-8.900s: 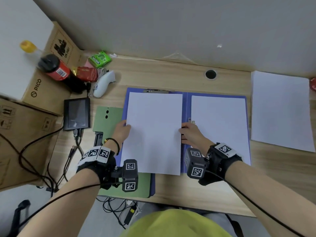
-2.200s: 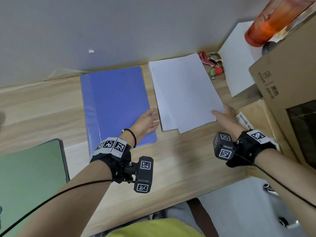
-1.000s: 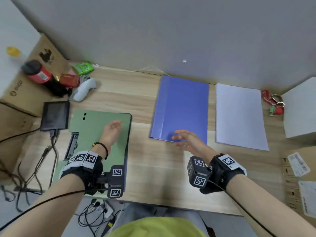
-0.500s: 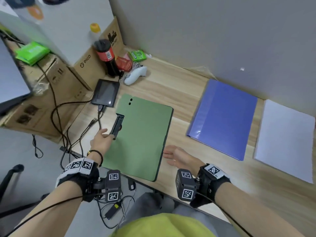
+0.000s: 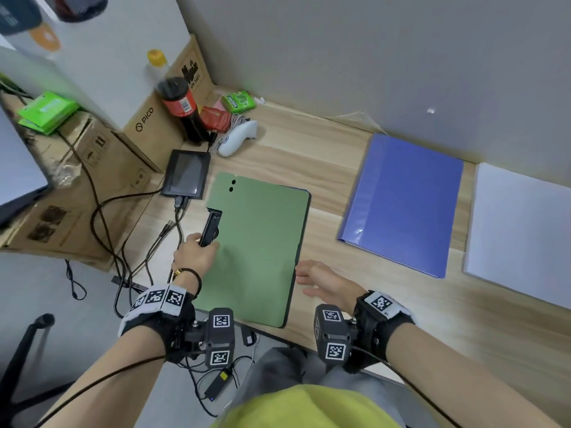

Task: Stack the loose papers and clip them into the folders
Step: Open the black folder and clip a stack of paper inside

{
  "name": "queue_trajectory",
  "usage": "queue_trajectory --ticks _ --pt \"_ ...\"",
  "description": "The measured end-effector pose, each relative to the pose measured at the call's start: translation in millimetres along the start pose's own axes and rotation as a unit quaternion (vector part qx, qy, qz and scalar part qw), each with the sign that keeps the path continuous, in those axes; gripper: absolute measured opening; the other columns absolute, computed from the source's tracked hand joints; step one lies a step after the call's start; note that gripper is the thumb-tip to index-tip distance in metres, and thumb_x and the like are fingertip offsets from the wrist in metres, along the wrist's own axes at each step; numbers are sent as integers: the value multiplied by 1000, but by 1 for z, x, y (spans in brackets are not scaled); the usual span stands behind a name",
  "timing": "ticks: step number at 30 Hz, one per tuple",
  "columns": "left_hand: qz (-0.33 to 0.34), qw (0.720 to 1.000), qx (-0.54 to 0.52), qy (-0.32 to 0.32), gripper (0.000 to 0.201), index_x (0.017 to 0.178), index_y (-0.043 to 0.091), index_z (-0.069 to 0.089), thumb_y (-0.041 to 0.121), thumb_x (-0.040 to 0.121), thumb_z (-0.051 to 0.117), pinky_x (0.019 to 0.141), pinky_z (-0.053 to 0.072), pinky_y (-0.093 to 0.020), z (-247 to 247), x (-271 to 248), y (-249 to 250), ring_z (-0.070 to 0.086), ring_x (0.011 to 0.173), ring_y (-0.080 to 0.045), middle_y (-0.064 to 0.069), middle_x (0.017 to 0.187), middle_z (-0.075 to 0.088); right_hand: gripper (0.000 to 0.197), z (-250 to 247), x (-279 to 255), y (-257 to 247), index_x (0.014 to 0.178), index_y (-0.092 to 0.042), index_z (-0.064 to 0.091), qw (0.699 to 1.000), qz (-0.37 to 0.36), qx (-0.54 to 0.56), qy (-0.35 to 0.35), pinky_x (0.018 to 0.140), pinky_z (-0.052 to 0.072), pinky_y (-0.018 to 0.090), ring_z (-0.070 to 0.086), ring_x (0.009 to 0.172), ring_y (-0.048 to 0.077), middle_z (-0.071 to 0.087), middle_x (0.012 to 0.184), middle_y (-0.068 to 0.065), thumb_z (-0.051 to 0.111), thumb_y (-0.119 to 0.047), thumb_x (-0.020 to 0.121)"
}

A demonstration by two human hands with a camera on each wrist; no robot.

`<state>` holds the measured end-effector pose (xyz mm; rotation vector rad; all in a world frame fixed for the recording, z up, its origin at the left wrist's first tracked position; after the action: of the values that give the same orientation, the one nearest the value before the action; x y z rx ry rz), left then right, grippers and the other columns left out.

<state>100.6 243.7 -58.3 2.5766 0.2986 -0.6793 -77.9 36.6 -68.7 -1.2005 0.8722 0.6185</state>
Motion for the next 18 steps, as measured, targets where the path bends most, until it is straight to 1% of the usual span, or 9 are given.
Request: queue_trajectory --ticks 2,3,6,8,11,13,15,17,18 --pt "-1 999 -35 14 55 134 16 48 41 86 59 103 35 -42 -4 1 2 47 125 -34 -12 128 59 38 0 1 -1 134 -5 47 1000 5 4 7 110 33 36 45 124 37 45 135 24 39 -21 100" --pt "4 999 -51 14 52 130 13 51 43 88 57 101 37 -41 -6 2 2 50 122 -34 -13 126 60 43 0 1 -1 139 -3 40 1000 6 4 10 113 31 40 42 127 38 42 140 25 40 -21 100" --pt "57 997 -45 6 41 104 9 61 44 96 42 90 41 -38 -16 3 4 56 106 -36 -18 111 63 40 -1 8 0 135 -7 41 1000 11 14 10 109 36 35 41 133 31 39 146 19 41 -25 100" --pt "98 994 -41 22 44 92 5 59 40 100 33 82 41 -39 -22 2 7 57 97 -36 -20 100 62 38 1 10 0 135 -10 41 1000 7 25 5 108 37 34 40 133 28 39 146 18 41 -26 100" --pt "149 987 -38 40 47 78 4 53 35 102 27 70 36 -37 -26 -7 22 54 82 -34 -16 81 57 48 -1 6 -1 143 -11 32 999 -4 48 11 106 36 33 42 127 21 39 144 5 41 -30 100" --pt "167 984 -49 42 45 80 4 52 32 103 26 71 34 -36 -24 -18 39 52 84 -32 -14 82 55 50 -8 -1 -7 146 -10 30 997 -37 60 35 109 31 34 37 133 20 36 147 1 36 -33 101" --pt "173 982 -66 43 41 89 3 52 31 104 26 78 35 -36 -19 -32 61 51 92 -31 -14 92 53 60 -19 -11 -12 148 -14 29 992 -81 76 53 117 23 35 32 139 17 33 152 -2 31 -48 99" --pt "192 977 -84 38 40 85 4 50 30 104 26 77 33 -33 -7 -41 86 51 92 -31 -13 90 50 74 -37 -23 -15 151 -23 21 982 -115 128 73 119 16 36 22 143 11 23 154 -10 31 -65 91" --pt "205 973 -100 30 41 79 5 47 30 105 26 74 32 -32 0 -47 100 49 88 -30 -12 86 48 75 -50 -28 -16 151 -24 17 976 -124 154 94 120 13 36 17 143 9 18 153 -14 30 -66 90"
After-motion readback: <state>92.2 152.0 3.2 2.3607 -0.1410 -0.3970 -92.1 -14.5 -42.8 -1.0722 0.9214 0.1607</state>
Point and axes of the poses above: each hand's wrist, its own x-axis towards the middle knuckle, its own z-axis out of the palm, y = z × x, the point moved 3 cm from there along x, towards the middle knuckle
